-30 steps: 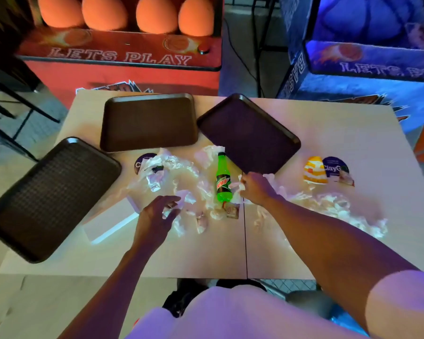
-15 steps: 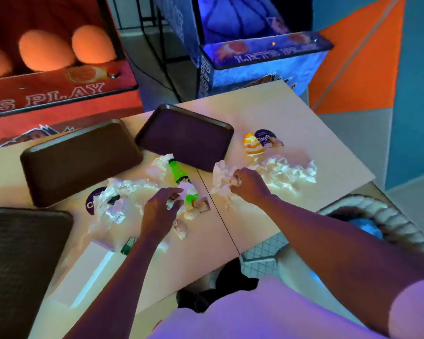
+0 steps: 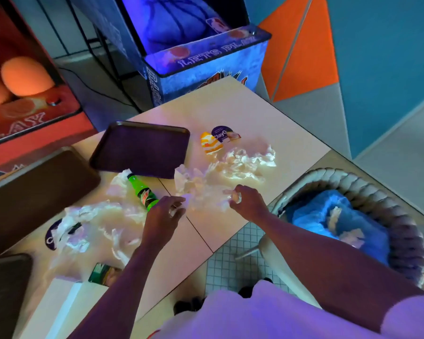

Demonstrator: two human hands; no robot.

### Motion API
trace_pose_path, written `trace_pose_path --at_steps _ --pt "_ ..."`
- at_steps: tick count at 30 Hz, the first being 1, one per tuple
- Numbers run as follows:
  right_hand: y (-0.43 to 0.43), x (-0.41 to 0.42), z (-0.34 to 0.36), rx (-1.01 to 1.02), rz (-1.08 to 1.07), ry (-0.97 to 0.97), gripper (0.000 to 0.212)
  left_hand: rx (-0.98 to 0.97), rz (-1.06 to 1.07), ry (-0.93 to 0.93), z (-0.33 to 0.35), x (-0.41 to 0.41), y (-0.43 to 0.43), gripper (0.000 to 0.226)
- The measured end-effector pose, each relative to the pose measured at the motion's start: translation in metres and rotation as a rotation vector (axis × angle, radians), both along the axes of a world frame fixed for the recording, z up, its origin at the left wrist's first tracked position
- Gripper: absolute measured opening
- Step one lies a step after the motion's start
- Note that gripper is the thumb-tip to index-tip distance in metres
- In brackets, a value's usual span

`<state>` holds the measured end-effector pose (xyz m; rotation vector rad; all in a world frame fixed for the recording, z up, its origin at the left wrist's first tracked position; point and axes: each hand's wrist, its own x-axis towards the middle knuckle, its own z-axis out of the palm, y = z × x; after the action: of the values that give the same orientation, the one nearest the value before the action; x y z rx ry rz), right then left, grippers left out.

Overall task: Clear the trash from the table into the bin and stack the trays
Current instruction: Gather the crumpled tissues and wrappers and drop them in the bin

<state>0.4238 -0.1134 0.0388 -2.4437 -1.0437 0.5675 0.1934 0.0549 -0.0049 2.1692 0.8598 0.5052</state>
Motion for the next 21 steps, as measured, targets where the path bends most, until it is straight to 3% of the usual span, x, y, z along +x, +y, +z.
trace_pose_path --at_steps 12,15,21 --pt "-0.172 0.149 -0.003 0.134 -0.314 0.067 0.005 0.117 -0.232 0.051 0.034 0.193 -0.105 0.032" --pt "-0.232 0.185 -0.009 0.081 -0.434 0.104 0.019 0.139 -0.338 0.059 0.031 0.252 -0.145 0.029" --pt "-0.349 0.229 -0.026 0.037 -0.762 0.161 0.025 0.147 -0.594 0.08 0.026 0.357 -0.233 0.028"
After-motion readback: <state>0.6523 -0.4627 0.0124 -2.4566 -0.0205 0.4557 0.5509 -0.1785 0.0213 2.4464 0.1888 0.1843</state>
